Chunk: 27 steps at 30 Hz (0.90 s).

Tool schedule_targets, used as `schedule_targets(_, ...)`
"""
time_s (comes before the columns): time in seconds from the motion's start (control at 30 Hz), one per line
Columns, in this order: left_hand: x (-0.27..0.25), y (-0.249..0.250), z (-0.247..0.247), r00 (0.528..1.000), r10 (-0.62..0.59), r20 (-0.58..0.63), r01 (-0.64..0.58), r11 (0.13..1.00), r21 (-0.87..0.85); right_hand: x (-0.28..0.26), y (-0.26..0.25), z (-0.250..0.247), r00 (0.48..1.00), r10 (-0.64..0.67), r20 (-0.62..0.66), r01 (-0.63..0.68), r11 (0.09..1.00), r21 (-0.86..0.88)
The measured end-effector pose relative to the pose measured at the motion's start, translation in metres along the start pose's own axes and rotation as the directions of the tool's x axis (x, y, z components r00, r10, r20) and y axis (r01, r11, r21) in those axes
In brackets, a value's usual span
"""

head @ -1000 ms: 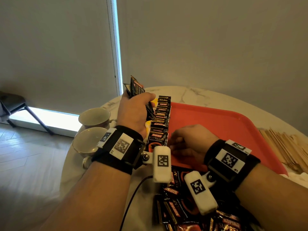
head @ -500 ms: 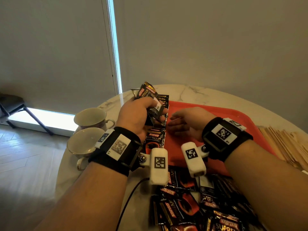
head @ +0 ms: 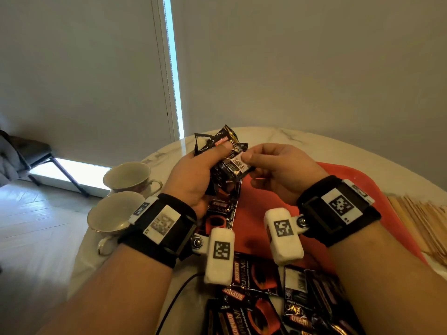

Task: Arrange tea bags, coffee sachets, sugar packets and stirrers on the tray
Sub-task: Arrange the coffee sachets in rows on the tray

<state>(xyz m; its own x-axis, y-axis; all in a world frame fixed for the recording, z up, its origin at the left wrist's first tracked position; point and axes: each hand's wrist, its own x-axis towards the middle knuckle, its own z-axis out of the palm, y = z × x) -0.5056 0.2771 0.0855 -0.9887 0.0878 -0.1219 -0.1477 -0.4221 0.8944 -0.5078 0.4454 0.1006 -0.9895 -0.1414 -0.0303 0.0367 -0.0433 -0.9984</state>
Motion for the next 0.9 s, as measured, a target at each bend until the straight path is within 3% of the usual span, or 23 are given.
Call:
schedule_targets(0.1, 0.002, 0.005, 0.000, 0.997, -0.024, -0.070, 0.015, 0.993, -0.114, 0.002, -0.004, -0.003, 0.995, -0.060, -0.085, 0.057, 0.998, -0.036)
schedule_targets(0.23, 0.006, 0.003, -0.004, 0.975, 0.154, -0.157, -0.144, 0.987, 0.073, 0.007, -0.010, -0.007, 0.942, -0.164, -0.293, 0.148, 0.986, -0.075)
schedule_targets(0.33, 0.002, -0.001, 0.000, 0.970, 0.227, -0.082, -0.206, 0.957, 0.204, 0.007, -0.011, 0.002, 0.937, -0.256, -0.239, 0.199, 0.951, -0.239)
schedule_targets(0.53, -0.005, 0.000, 0.005, 0.965, 0.261, 0.002, -0.252, 0.929, 0.270, 0.003, -0.010, 0.016, 0.939, -0.344, -0.007, 0.326, 0.897, -0.299)
schedule_targets(0.67, -0.011, 0.002, 0.010, 0.981, 0.192, 0.014, -0.193, 0.976, 0.105, 0.005, -0.004, 0.018, 0.938, -0.346, -0.035, 0.312, 0.881, -0.355)
schedule_targets(0.8, -0.010, 0.004, 0.008, 0.989, 0.145, 0.039, -0.147, 0.987, 0.059, 0.007, -0.002, 0.015, 0.916, -0.390, -0.097, 0.310, 0.840, -0.445)
schedule_targets(0.9, -0.008, 0.003, 0.004, 0.991, 0.136, 0.018, -0.137, 0.987, 0.080, 0.011, 0.000, 0.010, 0.934, -0.313, -0.170, 0.241, 0.907, -0.346)
